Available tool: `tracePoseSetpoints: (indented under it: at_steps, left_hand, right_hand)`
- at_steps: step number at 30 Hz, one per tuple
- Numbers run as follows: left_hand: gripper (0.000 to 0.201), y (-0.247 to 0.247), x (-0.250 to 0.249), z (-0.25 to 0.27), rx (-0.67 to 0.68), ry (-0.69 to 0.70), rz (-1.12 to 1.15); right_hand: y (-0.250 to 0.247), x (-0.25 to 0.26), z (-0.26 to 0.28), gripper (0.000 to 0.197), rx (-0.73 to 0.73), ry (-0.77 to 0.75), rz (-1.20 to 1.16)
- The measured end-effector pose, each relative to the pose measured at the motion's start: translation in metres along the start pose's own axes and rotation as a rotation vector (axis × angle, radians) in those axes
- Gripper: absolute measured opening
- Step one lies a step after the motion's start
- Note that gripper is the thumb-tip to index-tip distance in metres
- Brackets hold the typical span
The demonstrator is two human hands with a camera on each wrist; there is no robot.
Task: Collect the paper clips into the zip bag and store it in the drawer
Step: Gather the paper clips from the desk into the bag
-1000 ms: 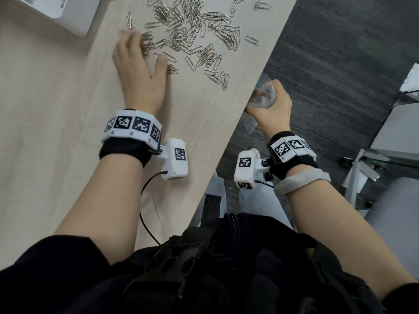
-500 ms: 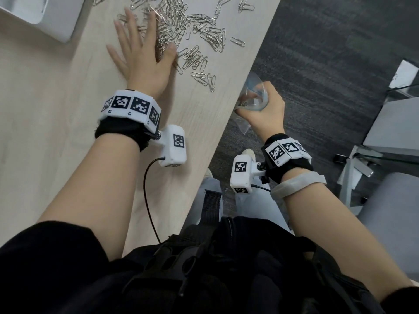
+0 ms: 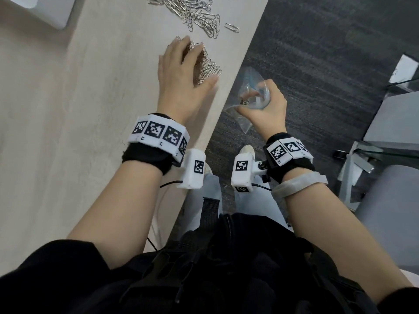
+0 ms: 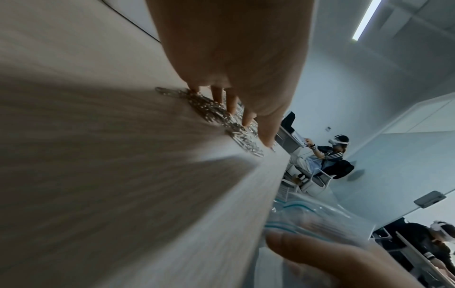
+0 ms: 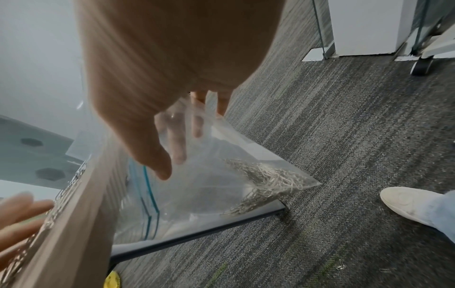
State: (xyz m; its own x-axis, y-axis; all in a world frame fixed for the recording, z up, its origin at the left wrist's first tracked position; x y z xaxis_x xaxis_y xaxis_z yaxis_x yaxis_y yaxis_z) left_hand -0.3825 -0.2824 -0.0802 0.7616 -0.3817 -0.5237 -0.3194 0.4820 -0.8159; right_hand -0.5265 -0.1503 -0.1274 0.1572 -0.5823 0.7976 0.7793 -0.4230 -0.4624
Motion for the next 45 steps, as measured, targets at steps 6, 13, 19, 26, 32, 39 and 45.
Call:
tracePoseSetpoints:
  at_steps: [6, 13, 19, 26, 32, 39, 45]
  left_hand:
    - [0.093, -0.002, 0.005, -0.001, 0.112, -0.037, -0.176]
    - [0.064, -0.002, -0.006, -0.005, 0.087, 0.087, -0.125]
    - [0.033, 0.003, -0.015, -0.001, -0.001, 0.182, 0.081]
    - [0.018, 0.013, -0.029, -0.001, -0.019, 0.286, 0.090]
    - [0.017, 0.019, -0.041, 0.000, 0.038, 0.356, 0.070]
    - [0.045, 0.008, -0.047, 0.003, -0.002, 0.325, 0.000]
    - [0.055, 0.024, -0.045, -0.005, 0.124, 0.327, -0.091]
  right_hand:
    - [-0.002, -0.003, 0.004, 0.036, 0.000, -0.016, 0.014]
    - [-0.001, -0.001, 0.001, 0.039, -0.005, -0.035, 0.000]
    - [0.000, 0.000, -0.003, 0.040, -0.014, -0.039, -0.013]
    - [0.000, 0.002, -0.004, 0.039, -0.021, -0.036, -0.013]
    - [-0.001, 0.004, -0.002, 0.039, -0.027, -0.053, -0.006]
    - [-0.001, 0.005, -0.001, 0.037, -0.021, -0.051, -0.007]
    - [-0.003, 0.006, 0.001, 0.038, -0.018, -0.059, -0.005]
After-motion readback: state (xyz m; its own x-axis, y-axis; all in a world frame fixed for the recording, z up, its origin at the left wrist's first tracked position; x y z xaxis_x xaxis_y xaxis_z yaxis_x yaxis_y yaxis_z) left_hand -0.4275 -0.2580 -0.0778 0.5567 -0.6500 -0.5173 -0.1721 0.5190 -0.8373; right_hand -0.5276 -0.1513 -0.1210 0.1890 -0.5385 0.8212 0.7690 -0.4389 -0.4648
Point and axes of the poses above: each hand's wrist, its own z-axis away from the middle knuckle, its own y-axis out of the palm, x = y × z, the point moved 7 cm from there along -z, towards the middle knuckle, and after that the axes turned 2 degrees about x, right-handed, at the moved point
